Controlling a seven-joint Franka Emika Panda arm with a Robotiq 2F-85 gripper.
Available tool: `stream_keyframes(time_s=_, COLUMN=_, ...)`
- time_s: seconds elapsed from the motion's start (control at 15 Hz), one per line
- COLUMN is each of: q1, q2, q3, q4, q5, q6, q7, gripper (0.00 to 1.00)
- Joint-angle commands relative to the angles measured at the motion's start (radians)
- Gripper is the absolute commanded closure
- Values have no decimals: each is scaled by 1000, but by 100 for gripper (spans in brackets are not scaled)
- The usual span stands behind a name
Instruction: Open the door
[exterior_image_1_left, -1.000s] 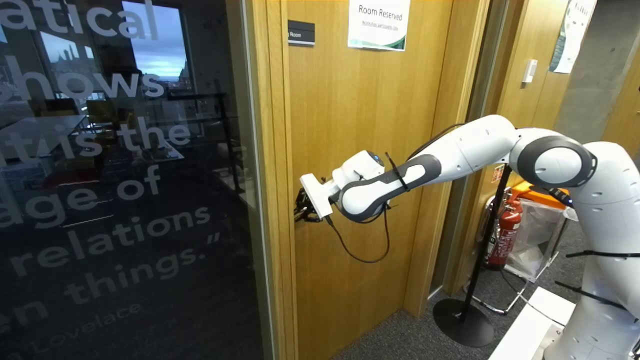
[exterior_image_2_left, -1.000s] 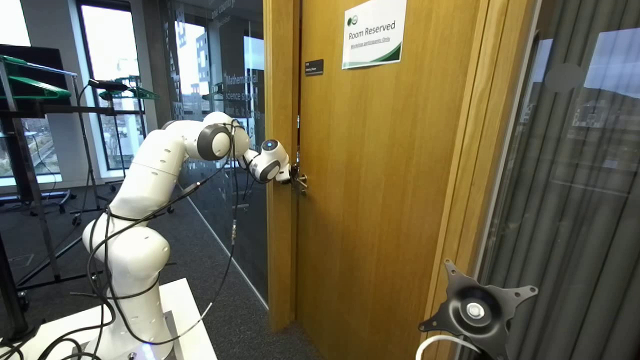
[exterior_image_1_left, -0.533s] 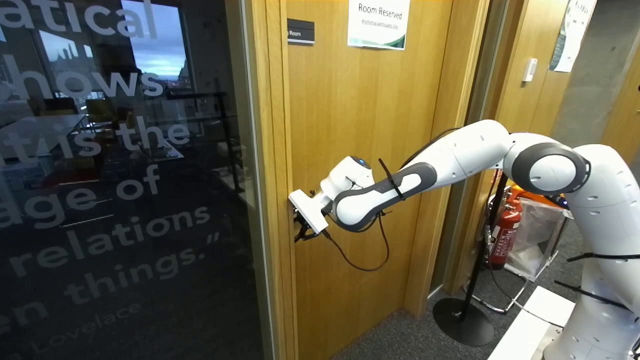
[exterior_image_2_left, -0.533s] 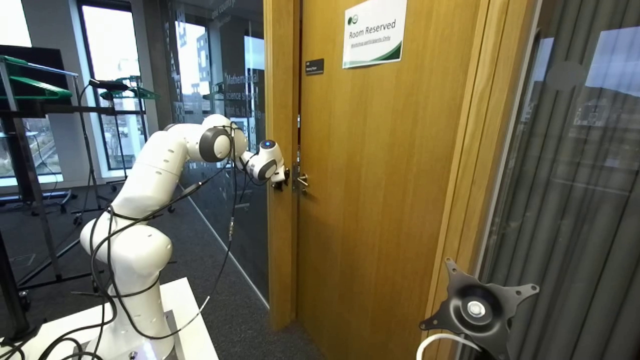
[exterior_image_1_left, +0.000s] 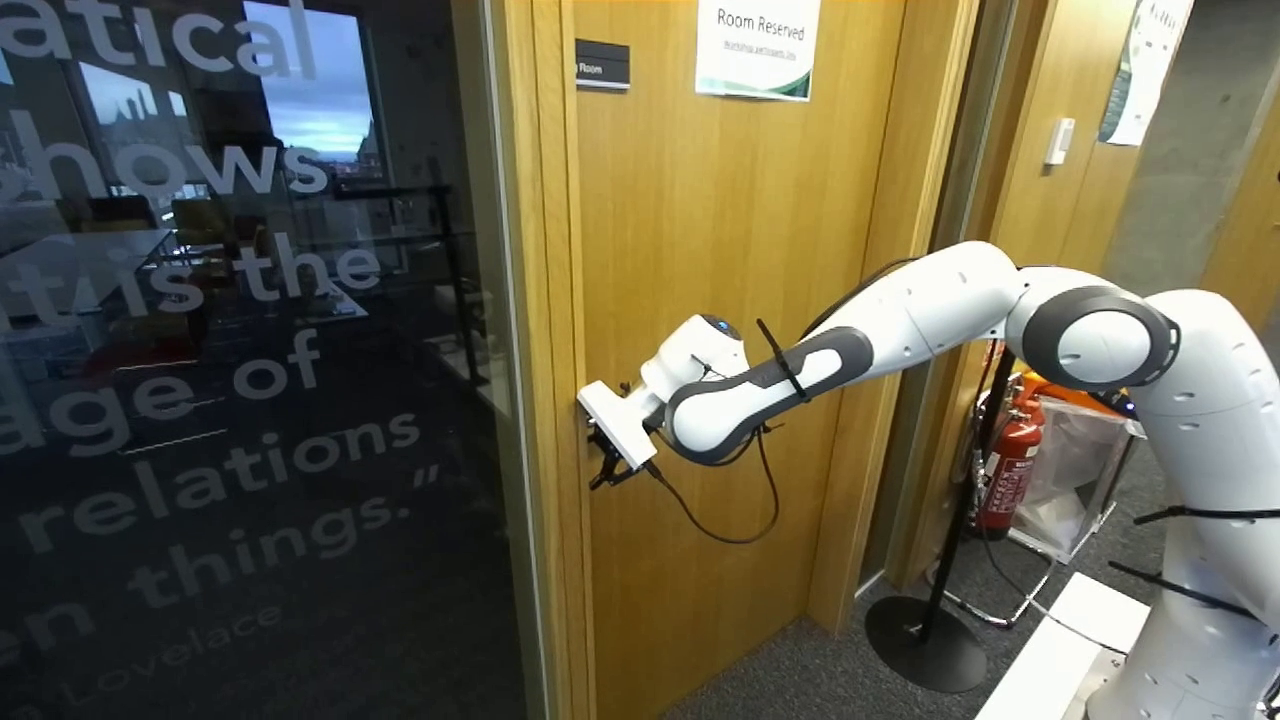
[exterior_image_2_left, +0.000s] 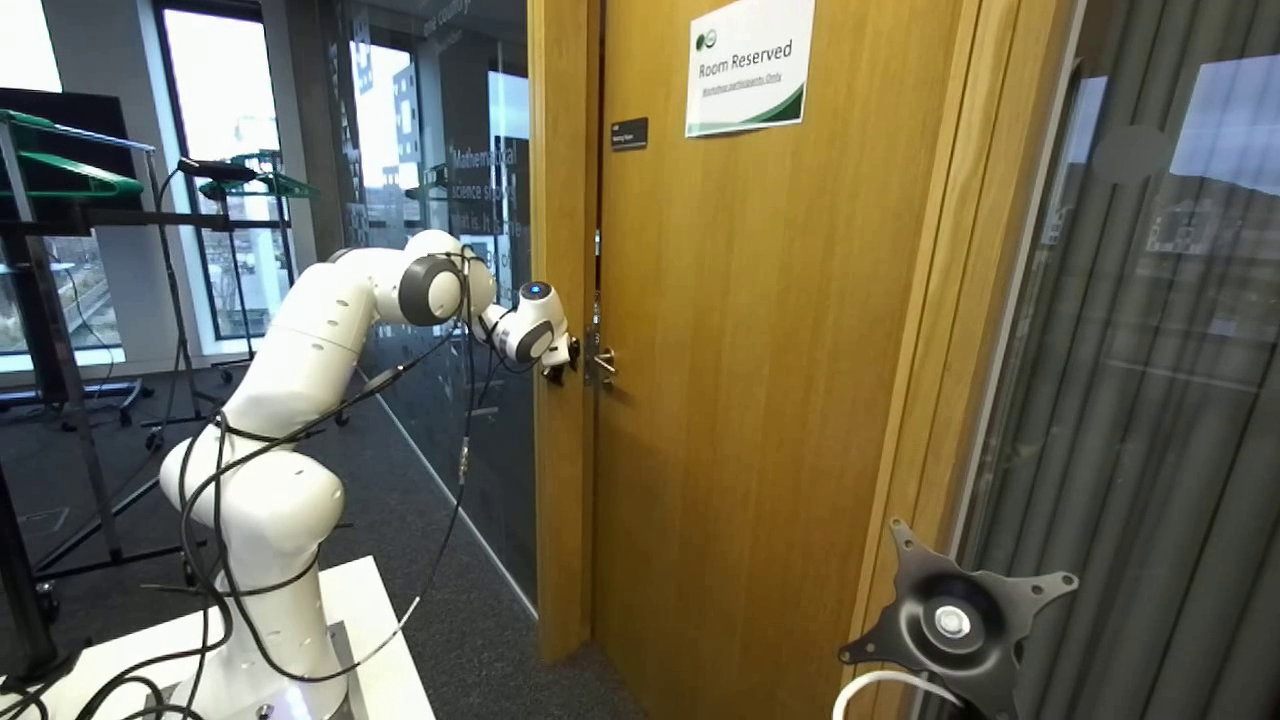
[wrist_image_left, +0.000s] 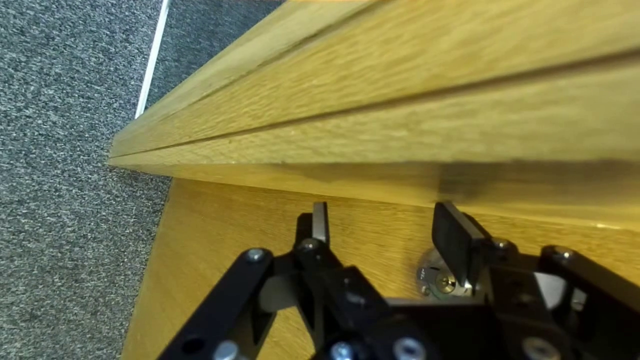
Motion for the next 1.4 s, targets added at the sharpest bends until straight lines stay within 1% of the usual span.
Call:
stream_keyframes(time_s=0.0, q1=-9, q2=-1, q3=9, q4=-2, q5=-8, q6=1, q7=3, gripper=15)
stream_keyframes(time_s=0.07, q1=-23, q2=-5, q3=26, q4=0, q5=3, q6=-2, q7=-11, gripper=14)
stream_keyframes(time_s=0.13, q1=-34, q2=-10, q3=34, q4=4, q5=13, q6=2, q7=-14, gripper=9)
stream_keyframes(time_s=0.2, q1=-41, q2=-18, q3=36, q4=8, q5=18, q6=0, q7=-13, gripper=1)
stream_keyframes(time_s=0.27, q1=-43, q2=-29, q3=32, q4=9, q5=16, q6=5, q7=-12, gripper=0)
stream_keyframes(time_s=0.6, q1=-56, q2=-111, q3=9, q4=-9, q5=-5, q6=0, q7=-26, gripper=0)
stream_keyframes(time_s=0.67, q1=-61, q2=-145, q3=-3, q4=-33, q5=-27, q6=-6, q7=-51, gripper=0)
stream_keyframes(time_s=0.8, q1=-56, q2=-196, q3=-66, q4=-74, q5=-86, q6=-8, q7=-51, gripper=0)
stream_keyframes(time_s=0.87, q1=-44, q2=-224, q3=-119, q4=-99, q5=-140, q6=-13, q7=-32, gripper=0)
stream_keyframes(time_s=1.0, q1=-39, q2=-271, q3=-188, q4=-141, q5=-195, q6=-26, q7=-34, gripper=0)
stream_keyframes(time_s=1.13, q1=-43, q2=-319, q3=-228, q4=-198, q5=-234, q6=-47, q7=-45, gripper=0)
stream_keyframes(time_s=1.33, q1=-58, q2=-389, q3=-226, q4=-297, q5=-242, q6=-93, q7=-113, gripper=0)
